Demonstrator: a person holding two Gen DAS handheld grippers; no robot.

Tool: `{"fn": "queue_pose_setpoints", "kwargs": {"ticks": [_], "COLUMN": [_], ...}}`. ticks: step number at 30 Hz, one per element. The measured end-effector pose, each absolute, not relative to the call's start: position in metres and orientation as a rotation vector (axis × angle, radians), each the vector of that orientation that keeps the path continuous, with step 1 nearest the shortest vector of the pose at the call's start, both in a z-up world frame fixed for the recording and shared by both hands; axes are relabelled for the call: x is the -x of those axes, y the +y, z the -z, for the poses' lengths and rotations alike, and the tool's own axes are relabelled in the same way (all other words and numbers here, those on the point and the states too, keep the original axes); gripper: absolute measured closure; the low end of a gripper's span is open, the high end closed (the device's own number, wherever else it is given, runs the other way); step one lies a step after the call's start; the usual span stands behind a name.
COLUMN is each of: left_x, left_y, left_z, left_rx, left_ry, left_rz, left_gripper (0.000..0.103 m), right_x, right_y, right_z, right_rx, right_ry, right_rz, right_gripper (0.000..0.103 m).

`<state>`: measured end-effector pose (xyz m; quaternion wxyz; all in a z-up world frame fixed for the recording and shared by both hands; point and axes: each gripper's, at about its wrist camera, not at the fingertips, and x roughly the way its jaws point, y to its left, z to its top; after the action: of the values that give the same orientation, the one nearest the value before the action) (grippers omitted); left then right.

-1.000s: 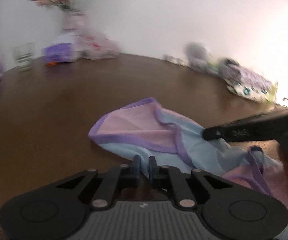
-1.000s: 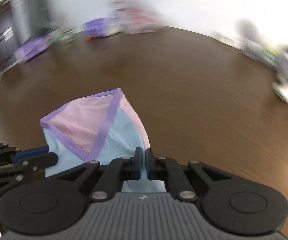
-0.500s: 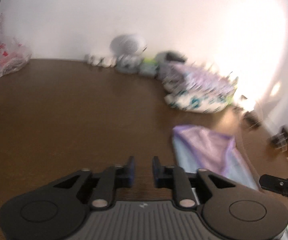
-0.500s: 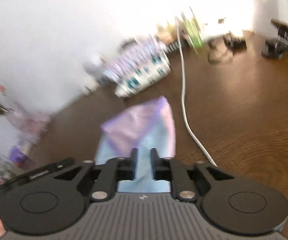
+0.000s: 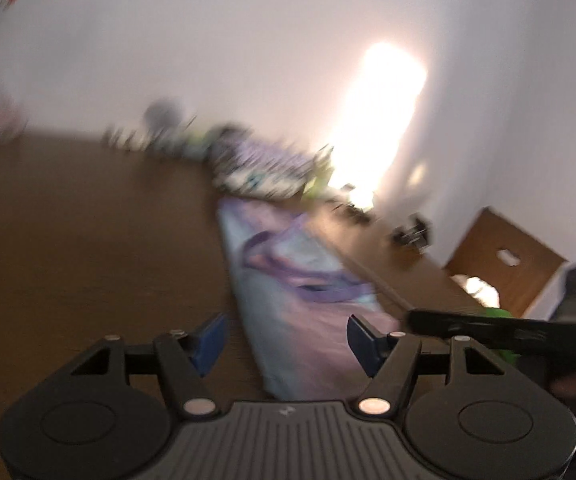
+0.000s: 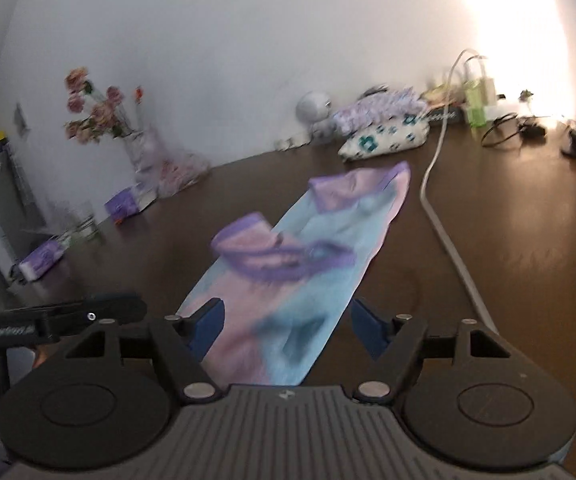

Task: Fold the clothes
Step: 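Lift and reposition the folded garment with the right tool onto the table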

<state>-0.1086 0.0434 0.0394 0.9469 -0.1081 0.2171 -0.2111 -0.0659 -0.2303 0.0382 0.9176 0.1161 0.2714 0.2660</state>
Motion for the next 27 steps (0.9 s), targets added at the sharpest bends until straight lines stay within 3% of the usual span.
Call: {"fn": "queue_pose_setpoints", "kwargs": {"ticks": [2,11,14,16,19,20,21,27], "left_x": [0.117,0.115,0.119,0.117,0.107,0.104,0.102,0.128], "left_y": [0.036,0.030,0.033,0.032,0.028,0.027,0.027,0.034], "left_z": [-0.037,-0.022,-0.021,-0.021,-0.017,-0.015,-0.013,-0.010], "left_rx": [0.192,0.119,0.130,0.127,0.131,0.139,0.151,0.195], "left_ry": [0.424,0.449,0.444,0.457,0.512,0.538,0.558,0.591], "left_rz": [0.460,0.387,0.430,0.447,0.446,0.441,0.447,0.596], "left_gripper": [0.025,0.026,0.027,0.036,0.059,0.079,0.092,0.098], "right_x": [0.071,0.097,0.091,0.088,0.084,0.083,0.083,0.106], "right_y": [-0.231,-0.208,-0.204,-0.202,-0.198,-0.197,-0.198,-0.223], "right_z": [-0.032,-0.025,-0.027,-0.027,-0.023,-0.022,-0.021,-0.025], "right_rx": [-0.248,-0.177,-0.175,-0.173,-0.159,-0.156,-0.162,-0.146], "right_ry": [0.555,0.501,0.503,0.522,0.569,0.584,0.585,0.620], "right_rz": [-0.569,-0.583,-0.593,-0.595,-0.597,-0.598,-0.602,-0.660], "right_gripper": [0.031,0.031,0.038,0.057,0.077,0.082,0.088,0.094]}}
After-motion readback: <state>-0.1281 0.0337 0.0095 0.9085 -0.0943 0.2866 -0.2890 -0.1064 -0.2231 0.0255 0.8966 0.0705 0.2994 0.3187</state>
